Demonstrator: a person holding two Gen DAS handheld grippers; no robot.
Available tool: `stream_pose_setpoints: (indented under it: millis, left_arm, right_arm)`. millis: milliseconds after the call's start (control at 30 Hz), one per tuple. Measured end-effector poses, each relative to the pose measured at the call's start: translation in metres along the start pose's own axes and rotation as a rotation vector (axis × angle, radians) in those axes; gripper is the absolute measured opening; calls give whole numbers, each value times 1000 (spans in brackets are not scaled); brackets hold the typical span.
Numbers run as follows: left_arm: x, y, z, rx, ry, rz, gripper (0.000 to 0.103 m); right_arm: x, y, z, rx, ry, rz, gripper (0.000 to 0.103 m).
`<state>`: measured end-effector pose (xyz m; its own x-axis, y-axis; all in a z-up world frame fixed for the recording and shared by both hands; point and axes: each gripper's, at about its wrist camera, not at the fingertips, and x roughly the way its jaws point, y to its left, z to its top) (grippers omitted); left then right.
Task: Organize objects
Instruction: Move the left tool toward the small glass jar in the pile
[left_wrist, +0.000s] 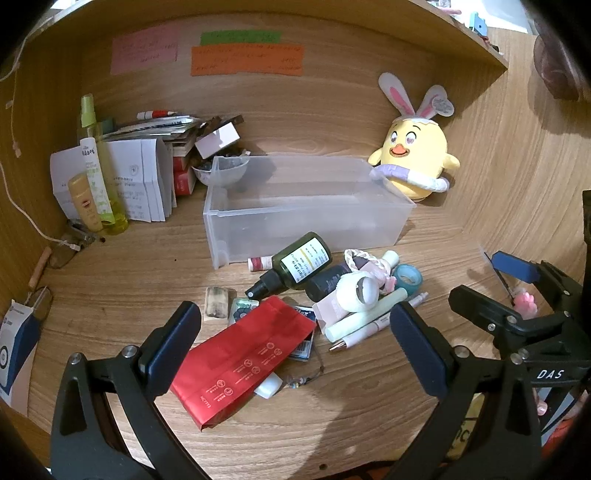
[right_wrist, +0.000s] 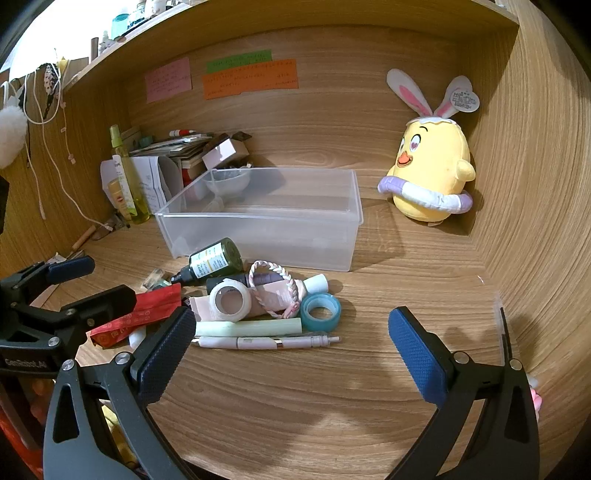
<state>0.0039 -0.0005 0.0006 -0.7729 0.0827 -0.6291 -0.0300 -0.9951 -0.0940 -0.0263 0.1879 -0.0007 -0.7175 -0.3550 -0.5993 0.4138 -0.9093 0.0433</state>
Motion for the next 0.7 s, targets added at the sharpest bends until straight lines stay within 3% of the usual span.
stream_pose_setpoints:
  millis: [700]
  left_arm:
    - [3,-1,-1,-6,6,-15,103]
  right_arm:
    - [7,0,-1,0,22,11,103]
